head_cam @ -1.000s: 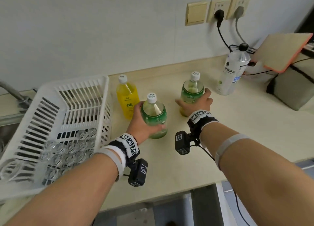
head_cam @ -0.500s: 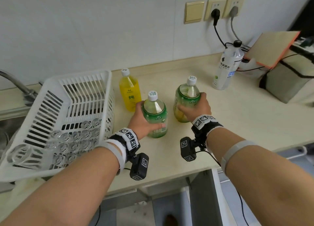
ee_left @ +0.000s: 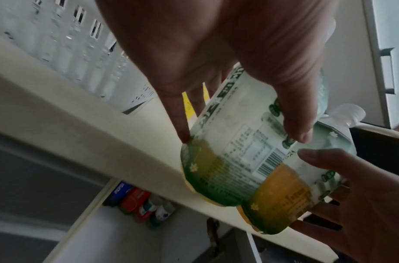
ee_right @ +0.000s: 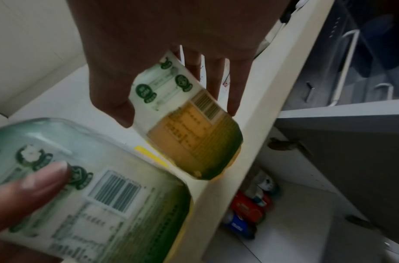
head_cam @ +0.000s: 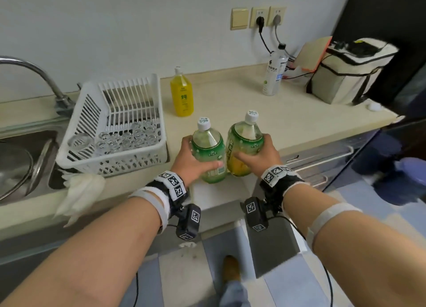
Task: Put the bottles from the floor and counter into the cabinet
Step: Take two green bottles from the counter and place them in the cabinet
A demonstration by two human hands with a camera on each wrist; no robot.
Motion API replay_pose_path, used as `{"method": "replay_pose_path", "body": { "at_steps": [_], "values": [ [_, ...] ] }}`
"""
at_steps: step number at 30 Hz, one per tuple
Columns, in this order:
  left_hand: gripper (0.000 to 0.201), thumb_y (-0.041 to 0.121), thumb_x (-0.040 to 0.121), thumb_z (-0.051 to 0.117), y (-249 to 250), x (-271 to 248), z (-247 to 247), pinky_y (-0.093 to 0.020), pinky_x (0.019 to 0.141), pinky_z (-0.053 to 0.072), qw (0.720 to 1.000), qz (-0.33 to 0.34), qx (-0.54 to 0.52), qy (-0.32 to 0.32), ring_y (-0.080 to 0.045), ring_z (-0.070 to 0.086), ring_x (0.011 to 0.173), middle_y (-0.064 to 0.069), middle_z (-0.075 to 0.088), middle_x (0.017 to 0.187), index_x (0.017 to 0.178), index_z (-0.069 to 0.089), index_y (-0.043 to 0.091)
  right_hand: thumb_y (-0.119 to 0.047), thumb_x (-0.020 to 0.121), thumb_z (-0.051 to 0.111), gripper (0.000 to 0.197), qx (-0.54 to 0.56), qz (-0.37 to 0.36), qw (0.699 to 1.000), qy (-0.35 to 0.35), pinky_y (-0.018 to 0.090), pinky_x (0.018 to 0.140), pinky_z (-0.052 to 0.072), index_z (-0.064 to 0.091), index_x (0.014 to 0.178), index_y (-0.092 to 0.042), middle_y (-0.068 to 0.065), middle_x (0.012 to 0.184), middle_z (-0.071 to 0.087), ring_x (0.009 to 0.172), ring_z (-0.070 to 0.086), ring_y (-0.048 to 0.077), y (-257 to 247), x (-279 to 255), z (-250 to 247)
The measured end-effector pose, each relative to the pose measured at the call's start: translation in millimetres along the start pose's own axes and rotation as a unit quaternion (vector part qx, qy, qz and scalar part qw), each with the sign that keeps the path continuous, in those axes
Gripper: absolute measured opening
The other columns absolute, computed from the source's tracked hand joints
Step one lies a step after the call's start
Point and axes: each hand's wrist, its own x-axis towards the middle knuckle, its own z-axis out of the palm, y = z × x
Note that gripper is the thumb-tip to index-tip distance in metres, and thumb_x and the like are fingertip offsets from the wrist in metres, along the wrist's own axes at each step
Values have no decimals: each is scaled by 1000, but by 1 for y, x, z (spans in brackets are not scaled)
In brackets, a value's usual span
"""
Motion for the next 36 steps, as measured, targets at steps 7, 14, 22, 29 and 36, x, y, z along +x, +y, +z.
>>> {"method": "replay_pose_path", "body": {
  "at_steps": [7, 14, 22, 29, 36],
  "values": [
    [105, 36, 54, 95, -48, -58, 26, -33, 102, 48, 996, -46, 14, -80, -11, 58, 119, 14, 57, 128, 137, 32, 39, -39, 59, 88, 78, 4, 73, 997, -30, 29, 80, 51, 48, 123, -20, -6, 105, 63, 95, 64, 15, 60, -68, 13],
    [100, 32, 64, 92, -143, -65, 73, -29, 101, 42, 986, -148, 12, -77, -16, 55, 120, 6, 54, 130, 138, 26, 31, -33, 60, 87, 66, -8, 172, 983, -62, 35, 89, 52, 49, 112, -21, 0, 107, 64, 98, 64, 21, 150, -66, 66],
    [90, 32, 65, 91, -265, 18, 133, -25, 97, 35, 989, -150, 6, 3, -11, 48, 120, 12, 49, 124, 134, 34, 30, -20, 63, 90, 75, 59, 201, 977, -47, 34, 92, 50, 51, 127, -16, 0, 111, 65, 103, 64, 21, 266, 9, 149],
    [104, 57, 58, 80, -357, 95, 165, -40, 112, 41, 990, -111, 34, 81, -19, 52, 130, 2, 54, 141, 147, 34, 28, -20, 58, 91, 81, 104, 131, 985, -34, 46, 99, 52, 48, 125, -28, 0, 117, 66, 108, 64, 23, 332, 96, 217],
    [82, 39, 84, 75, -412, 133, 174, -25, 98, 35, 974, -143, 18, 173, -27, 53, 129, -8, 52, 143, 146, 29, 12, -30, 62, 88, 81, 75, 68, 991, -85, 44, 101, 49, 48, 132, -25, 0, 127, 63, 115, 61, 23, 358, 143, 260]
  ]
}}
